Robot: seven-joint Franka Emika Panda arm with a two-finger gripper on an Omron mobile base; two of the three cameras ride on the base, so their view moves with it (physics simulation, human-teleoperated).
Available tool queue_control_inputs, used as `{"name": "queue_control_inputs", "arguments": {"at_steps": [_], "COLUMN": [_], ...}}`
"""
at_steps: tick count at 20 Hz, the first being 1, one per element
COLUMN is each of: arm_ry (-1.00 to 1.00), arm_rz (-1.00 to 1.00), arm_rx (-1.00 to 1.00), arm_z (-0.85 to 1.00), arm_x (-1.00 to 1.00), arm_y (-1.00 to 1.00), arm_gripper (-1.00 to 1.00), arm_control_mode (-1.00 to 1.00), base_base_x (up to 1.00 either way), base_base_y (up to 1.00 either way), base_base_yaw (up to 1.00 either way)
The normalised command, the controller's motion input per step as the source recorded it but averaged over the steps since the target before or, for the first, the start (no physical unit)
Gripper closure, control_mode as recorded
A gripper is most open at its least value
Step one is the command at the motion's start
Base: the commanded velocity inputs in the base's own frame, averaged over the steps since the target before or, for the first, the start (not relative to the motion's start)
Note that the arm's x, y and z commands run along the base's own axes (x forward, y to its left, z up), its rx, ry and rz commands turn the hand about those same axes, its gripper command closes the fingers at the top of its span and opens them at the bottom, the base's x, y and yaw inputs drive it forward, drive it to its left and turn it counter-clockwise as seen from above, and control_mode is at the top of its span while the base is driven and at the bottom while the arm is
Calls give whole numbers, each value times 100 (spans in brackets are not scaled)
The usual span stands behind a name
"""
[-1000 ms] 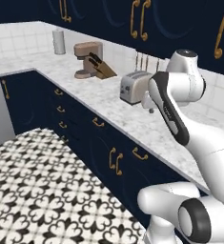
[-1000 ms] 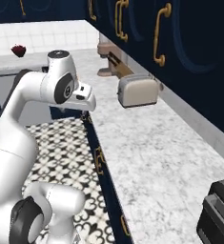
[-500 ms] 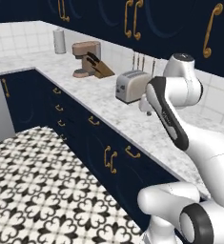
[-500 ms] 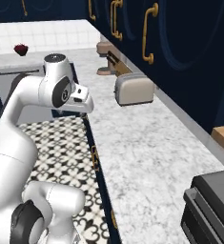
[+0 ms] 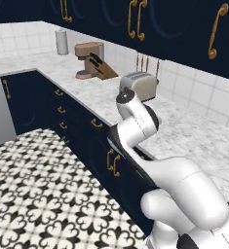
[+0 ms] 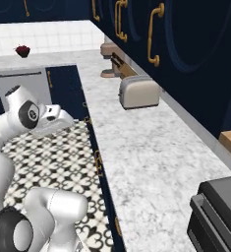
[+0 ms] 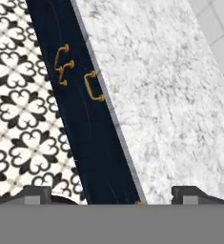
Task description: Take a straw from the drawer in front and place it inside the glass cup on the dining counter.
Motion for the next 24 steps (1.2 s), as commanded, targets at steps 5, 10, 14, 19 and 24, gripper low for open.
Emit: {"name": "queue_control_inputs", "arguments": {"at_steps": [5,10,14,19,24], "arm_ry": [0,0,0,0,-2], "arm_rz": [0,-1,0,0,0], "arm_rx": [-45,-39,-31,-23,-20], "arm_z": [-100,-100,-96,-67,-46], "arm_x": [52,62,68,61,64], "arm_y": [39,0,0,-3,-1], "arm_gripper": [-100,-100,-100,-100,-100], "arm_control_mode": [-100,-100,-100,-100,-100], "base_base_x": [0,0,0,0,0], "base_base_y": [0,0,0,0,0], "base_base_yaw": [0,0,0,0,0]}}
